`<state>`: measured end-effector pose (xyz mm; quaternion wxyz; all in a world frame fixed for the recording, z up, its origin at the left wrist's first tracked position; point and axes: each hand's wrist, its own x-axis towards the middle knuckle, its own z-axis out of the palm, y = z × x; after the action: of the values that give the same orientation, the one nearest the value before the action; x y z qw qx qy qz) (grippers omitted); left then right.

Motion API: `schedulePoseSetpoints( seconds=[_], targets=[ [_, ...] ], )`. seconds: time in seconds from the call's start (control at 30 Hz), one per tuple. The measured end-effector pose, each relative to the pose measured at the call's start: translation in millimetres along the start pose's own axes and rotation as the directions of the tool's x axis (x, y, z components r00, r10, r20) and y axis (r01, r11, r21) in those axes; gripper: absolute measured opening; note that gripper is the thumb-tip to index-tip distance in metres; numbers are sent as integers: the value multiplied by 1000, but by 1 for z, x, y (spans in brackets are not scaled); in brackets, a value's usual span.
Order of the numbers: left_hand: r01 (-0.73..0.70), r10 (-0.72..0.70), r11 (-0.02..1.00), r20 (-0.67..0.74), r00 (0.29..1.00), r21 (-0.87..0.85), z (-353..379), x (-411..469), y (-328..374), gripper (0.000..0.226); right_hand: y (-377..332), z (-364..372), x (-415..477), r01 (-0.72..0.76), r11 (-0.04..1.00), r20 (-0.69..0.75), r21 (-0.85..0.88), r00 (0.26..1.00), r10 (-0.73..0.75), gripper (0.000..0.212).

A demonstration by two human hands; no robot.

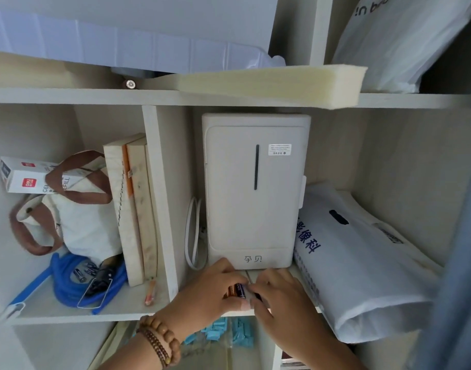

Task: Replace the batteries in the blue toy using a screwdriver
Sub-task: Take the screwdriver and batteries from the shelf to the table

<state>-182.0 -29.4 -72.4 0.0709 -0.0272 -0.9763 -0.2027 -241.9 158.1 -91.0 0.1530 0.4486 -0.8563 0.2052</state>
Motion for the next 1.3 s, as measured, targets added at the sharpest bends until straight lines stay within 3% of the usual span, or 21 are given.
schedulePoseSetpoints(
  seconds=[0.2,0.4,0.63,0.9,1.1,1.3],
  targets=[
    [-6,6,1000,-76,997,-3,7,-2,-4,40,2,1,-2,-11,999,-5,42,1000,11,28],
    [-53,65,990,-98,993,127,7,-10,2,38,4,3,0,-63,992,-5,108,998,64,25],
    [-63,108,970,-185,977,237,10,-13,2,55,-3,-4,4,-183,961,23,206,983,182,18],
    [-95,191,943,-287,939,318,16,-11,-2,44,-7,-5,2,-203,953,0,225,978,208,20],
    [-105,186,952,-272,944,287,18,-10,-6,45,-8,-4,2,-199,956,-15,217,978,207,21],
    [-135,163,980,-209,964,143,19,-7,-9,48,-8,-4,2,-207,952,-15,224,976,216,21]
  ],
)
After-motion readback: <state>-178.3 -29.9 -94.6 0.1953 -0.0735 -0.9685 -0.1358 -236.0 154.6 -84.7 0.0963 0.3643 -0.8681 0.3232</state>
